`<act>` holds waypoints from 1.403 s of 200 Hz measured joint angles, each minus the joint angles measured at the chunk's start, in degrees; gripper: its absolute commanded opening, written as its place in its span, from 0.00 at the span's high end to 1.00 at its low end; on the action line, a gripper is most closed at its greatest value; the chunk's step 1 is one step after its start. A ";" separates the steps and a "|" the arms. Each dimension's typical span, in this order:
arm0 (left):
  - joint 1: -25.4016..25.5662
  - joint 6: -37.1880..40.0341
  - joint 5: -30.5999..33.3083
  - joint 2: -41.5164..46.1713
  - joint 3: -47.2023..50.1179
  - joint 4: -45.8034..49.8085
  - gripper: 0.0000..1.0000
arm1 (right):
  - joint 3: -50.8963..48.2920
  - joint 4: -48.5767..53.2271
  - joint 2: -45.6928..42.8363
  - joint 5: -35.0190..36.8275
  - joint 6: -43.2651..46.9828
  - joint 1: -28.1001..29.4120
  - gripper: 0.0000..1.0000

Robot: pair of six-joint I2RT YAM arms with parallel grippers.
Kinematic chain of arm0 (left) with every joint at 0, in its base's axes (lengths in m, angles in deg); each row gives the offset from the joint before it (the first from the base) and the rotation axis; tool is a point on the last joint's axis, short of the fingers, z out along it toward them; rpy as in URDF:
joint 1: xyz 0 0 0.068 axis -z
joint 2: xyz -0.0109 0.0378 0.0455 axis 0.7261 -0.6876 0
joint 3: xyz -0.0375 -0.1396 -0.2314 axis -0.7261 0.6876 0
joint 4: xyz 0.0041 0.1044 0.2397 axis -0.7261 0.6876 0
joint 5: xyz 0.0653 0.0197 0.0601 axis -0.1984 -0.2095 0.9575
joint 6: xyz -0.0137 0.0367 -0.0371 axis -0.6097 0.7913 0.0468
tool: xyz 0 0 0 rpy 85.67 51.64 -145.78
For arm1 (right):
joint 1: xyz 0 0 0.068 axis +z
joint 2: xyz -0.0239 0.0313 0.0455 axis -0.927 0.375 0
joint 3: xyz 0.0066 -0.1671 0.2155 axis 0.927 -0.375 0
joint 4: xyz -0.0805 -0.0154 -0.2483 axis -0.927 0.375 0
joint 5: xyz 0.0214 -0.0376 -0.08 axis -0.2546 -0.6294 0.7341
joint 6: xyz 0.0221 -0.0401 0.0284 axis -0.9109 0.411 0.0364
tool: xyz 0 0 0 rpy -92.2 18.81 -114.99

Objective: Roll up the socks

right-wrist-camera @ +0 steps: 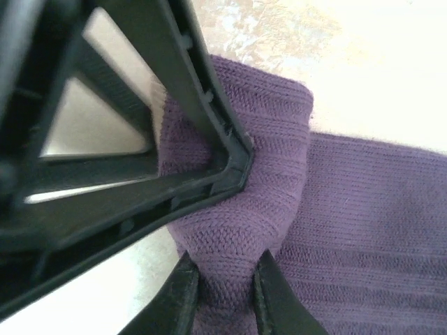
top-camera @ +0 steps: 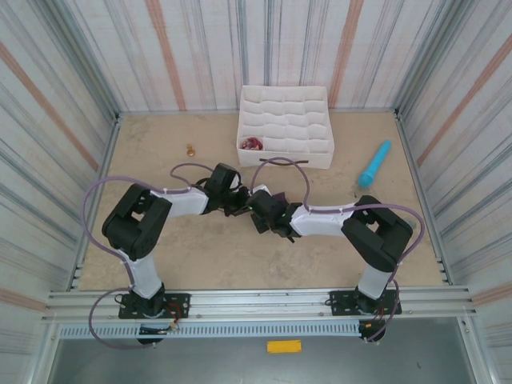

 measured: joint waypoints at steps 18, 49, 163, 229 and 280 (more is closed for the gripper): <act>-0.44 -0.02 0.09 1.55 1.29 0.15 0.46 | -1.20 -2.29 -0.61 -3.65 -0.04 -2.03 0.99; -0.55 0.07 0.07 4.98 3.13 0.15 0.44 | -2.78 -6.29 -0.83 -8.87 -0.72 -4.92 1.00; -0.59 1.95 -1.33 6.73 5.46 -4.24 0.45 | -10.36 -24.72 2.78 -50.69 -11.89 -23.19 1.00; -0.59 1.95 -2.16 1.60 4.09 -6.27 0.45 | -10.78 -31.30 9.14 -66.69 -23.98 -30.36 1.00; -0.39 1.86 -2.97 -2.49 -0.17 -8.39 0.42 | -10.01 -32.98 11.89 -71.34 -28.98 -32.02 1.00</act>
